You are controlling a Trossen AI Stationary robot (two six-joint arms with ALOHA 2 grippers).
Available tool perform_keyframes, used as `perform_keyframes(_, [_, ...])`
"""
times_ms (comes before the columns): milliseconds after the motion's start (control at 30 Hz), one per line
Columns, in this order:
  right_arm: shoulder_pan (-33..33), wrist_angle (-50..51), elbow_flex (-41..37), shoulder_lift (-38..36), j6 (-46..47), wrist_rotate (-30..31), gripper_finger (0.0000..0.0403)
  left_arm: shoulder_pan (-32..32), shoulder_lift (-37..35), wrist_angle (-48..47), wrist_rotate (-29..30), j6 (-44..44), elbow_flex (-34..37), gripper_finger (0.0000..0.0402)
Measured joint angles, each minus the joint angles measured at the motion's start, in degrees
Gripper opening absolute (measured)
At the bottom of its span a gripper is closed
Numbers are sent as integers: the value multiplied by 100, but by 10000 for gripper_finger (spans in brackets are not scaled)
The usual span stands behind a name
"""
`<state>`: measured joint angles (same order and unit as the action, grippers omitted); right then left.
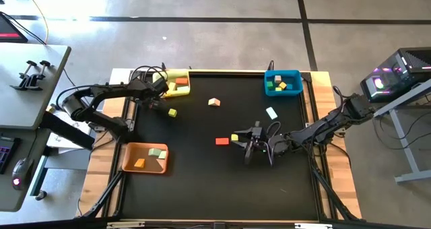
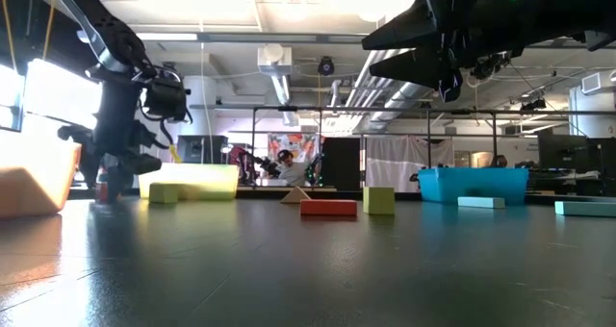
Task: Sort blocks by size
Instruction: Put the orange wooden block into the orange bin
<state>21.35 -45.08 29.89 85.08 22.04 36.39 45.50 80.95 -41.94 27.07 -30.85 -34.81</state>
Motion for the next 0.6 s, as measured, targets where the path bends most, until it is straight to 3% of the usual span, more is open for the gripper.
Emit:
perform_keyframes(400, [2, 0, 0, 0, 2, 0, 206, -37, -1, -51, 24, 111, 0, 129])
perform_keyframes(600, [2, 0, 0, 0, 9, 1, 206, -199, -239, -264, -26, 98, 9, 117])
